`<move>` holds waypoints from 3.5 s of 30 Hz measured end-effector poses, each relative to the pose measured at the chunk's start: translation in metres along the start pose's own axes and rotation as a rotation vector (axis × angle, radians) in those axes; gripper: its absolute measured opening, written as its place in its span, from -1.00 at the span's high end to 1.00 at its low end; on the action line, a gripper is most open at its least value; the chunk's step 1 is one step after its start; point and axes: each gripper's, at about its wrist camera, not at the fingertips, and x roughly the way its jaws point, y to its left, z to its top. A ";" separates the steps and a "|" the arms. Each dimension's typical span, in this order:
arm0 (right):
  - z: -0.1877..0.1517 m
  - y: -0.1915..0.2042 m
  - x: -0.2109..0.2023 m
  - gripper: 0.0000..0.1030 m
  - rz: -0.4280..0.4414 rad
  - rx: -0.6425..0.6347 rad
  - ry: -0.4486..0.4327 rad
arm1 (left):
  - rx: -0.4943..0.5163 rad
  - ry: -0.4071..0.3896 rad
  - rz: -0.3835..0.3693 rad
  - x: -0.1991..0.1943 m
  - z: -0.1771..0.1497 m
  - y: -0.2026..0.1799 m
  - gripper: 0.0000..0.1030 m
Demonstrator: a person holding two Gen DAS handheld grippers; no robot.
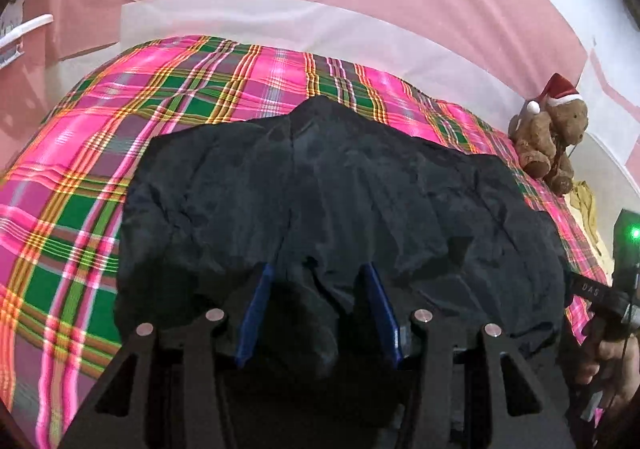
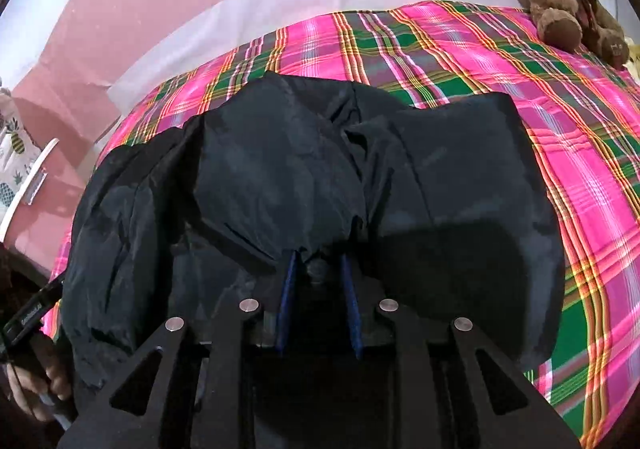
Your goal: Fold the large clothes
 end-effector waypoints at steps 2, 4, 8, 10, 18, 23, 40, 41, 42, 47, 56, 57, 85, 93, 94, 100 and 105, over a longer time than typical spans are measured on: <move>0.006 0.004 -0.011 0.57 -0.013 -0.001 0.001 | -0.004 -0.013 -0.006 -0.018 0.002 -0.004 0.01; 0.008 0.012 -0.036 0.56 -0.016 -0.017 -0.053 | -0.002 -0.053 -0.041 -0.038 0.000 -0.008 0.01; 0.004 0.045 -0.077 0.53 0.086 -0.094 -0.146 | 0.048 -0.064 -0.132 -0.049 -0.010 -0.036 0.01; -0.006 0.068 -0.071 0.53 0.141 -0.163 -0.111 | 0.078 -0.016 -0.145 -0.034 -0.021 -0.050 0.01; -0.053 0.071 0.014 0.57 0.084 -0.241 0.051 | 0.154 0.081 -0.060 0.008 -0.054 -0.059 0.01; -0.048 0.070 0.019 0.57 0.075 -0.211 0.060 | 0.170 0.082 -0.024 0.015 -0.054 -0.064 0.00; -0.017 0.061 -0.073 0.51 0.105 -0.223 -0.125 | 0.190 -0.044 -0.067 -0.053 -0.011 -0.060 0.01; -0.006 0.060 -0.074 0.50 0.100 -0.222 -0.143 | 0.190 -0.064 -0.057 -0.051 0.001 -0.058 0.01; 0.003 0.060 -0.071 0.50 0.092 -0.224 -0.153 | 0.191 -0.083 -0.036 -0.046 0.013 -0.055 0.01; 0.045 0.041 -0.028 0.50 0.026 -0.183 -0.128 | 0.122 -0.043 0.079 0.015 0.054 -0.026 0.01; 0.028 0.004 0.018 0.49 0.007 -0.119 -0.051 | 0.093 -0.033 0.072 0.044 0.032 -0.009 0.00; 0.030 0.004 0.018 0.49 0.007 -0.117 -0.046 | 0.094 -0.026 0.078 0.040 0.034 -0.009 0.00; -0.042 0.080 -0.025 0.45 0.049 -0.284 -0.006 | 0.137 0.052 -0.046 0.001 -0.044 -0.049 0.00; -0.048 0.079 -0.003 0.45 0.027 -0.285 0.001 | 0.136 0.062 -0.035 0.010 -0.046 -0.052 0.00; -0.048 0.079 -0.003 0.45 0.028 -0.284 0.000 | 0.135 0.061 -0.036 0.009 -0.046 -0.051 0.00; -0.050 0.078 -0.014 0.45 0.035 -0.259 -0.007 | 0.130 0.042 -0.030 -0.006 -0.048 -0.054 0.00; -0.062 0.075 -0.050 0.44 0.035 -0.250 -0.039 | 0.154 0.011 -0.021 -0.041 -0.059 -0.062 0.01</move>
